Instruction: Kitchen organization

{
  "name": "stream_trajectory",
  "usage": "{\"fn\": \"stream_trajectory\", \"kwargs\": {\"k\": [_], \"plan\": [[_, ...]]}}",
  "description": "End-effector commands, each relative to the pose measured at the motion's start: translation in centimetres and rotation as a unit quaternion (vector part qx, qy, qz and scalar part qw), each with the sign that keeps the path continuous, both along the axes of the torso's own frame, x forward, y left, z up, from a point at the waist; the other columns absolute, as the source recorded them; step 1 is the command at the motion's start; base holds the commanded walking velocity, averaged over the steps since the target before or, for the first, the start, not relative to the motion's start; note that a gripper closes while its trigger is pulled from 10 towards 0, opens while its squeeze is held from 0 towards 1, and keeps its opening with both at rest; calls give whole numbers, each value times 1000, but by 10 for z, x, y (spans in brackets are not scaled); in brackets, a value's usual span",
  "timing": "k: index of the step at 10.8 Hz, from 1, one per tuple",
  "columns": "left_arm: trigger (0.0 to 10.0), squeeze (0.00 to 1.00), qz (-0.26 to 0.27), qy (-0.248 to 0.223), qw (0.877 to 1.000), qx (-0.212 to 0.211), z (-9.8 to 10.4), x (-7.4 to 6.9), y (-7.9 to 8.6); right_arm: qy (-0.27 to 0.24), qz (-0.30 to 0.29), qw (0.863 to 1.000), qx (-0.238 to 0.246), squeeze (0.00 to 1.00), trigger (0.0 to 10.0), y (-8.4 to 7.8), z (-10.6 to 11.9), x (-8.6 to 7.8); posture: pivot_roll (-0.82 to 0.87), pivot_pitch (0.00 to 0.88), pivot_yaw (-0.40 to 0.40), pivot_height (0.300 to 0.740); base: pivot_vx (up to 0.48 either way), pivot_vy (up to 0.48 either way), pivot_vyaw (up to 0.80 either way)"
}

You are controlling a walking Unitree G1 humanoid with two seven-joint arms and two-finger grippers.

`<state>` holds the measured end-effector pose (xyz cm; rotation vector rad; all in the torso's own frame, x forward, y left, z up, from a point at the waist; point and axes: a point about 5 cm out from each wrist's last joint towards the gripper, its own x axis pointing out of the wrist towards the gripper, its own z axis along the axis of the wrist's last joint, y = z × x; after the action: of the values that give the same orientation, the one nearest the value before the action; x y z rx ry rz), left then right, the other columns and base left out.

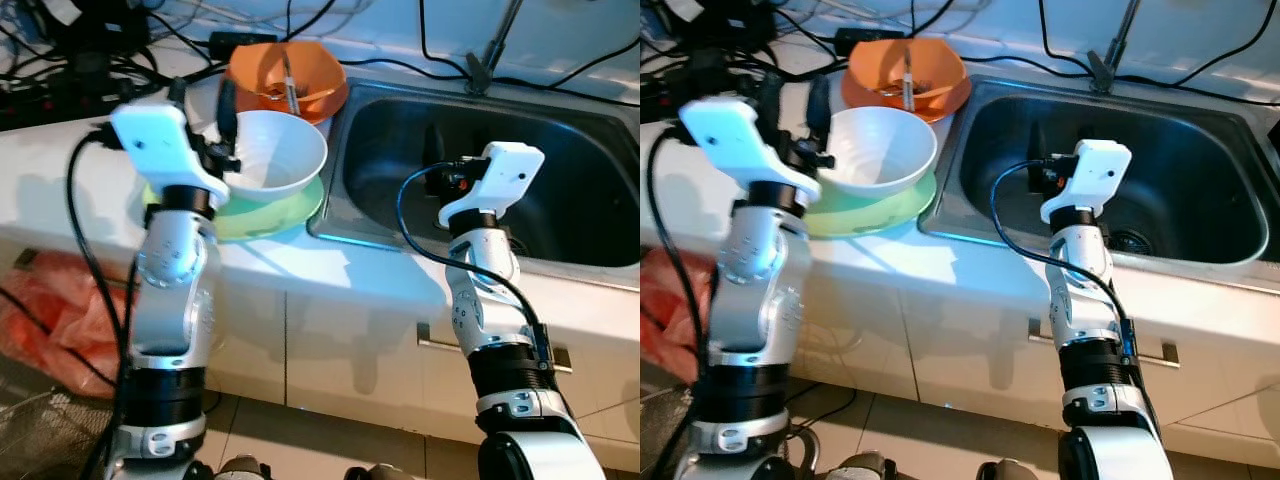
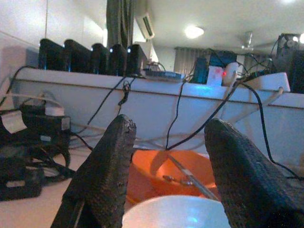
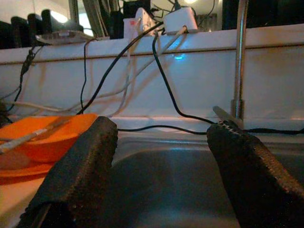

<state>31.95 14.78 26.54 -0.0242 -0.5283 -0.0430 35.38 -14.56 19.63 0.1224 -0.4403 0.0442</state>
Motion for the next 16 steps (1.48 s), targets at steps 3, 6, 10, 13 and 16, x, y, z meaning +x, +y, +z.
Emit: {"fn": "stream_trajectory", "kwargs": {"k": [3, 6, 10, 13, 16], "plan": [[10000, 0, -5, 93, 996, 5, 22, 12, 24, 5, 2, 1000, 8, 0, 10000, 0, 0, 2, 117, 121, -25, 740, 0, 0, 0], [10000, 0, -34, 231, 970, -64, -8, 21, 23, 7, 7, 1000, 7, 0, 10000, 2, 0, 1, 106, 124, -16, 740, 0, 0, 0], [10000, 0, -28, 288, 955, -60, -11, 19, 24, 10, 9, 1000, 9, 0, 10000, 3, -2, 0, 107, 127, -11, 740, 0, 0, 0], [10000, 0, 0, 300, 952, -66, -8, 18, 31, 10, 11, 1000, 9, 0, 10000, 3, -2, 0, 107, 122, -8, 740, 0, 0, 0], [10000, 0, -6, 340, 936, -90, -26, 19, 31, 9, 15, 1000, 9, 0, 10000, 5, -3, 0, 104, 115, -3, 740, 0, 0, 0]]}}
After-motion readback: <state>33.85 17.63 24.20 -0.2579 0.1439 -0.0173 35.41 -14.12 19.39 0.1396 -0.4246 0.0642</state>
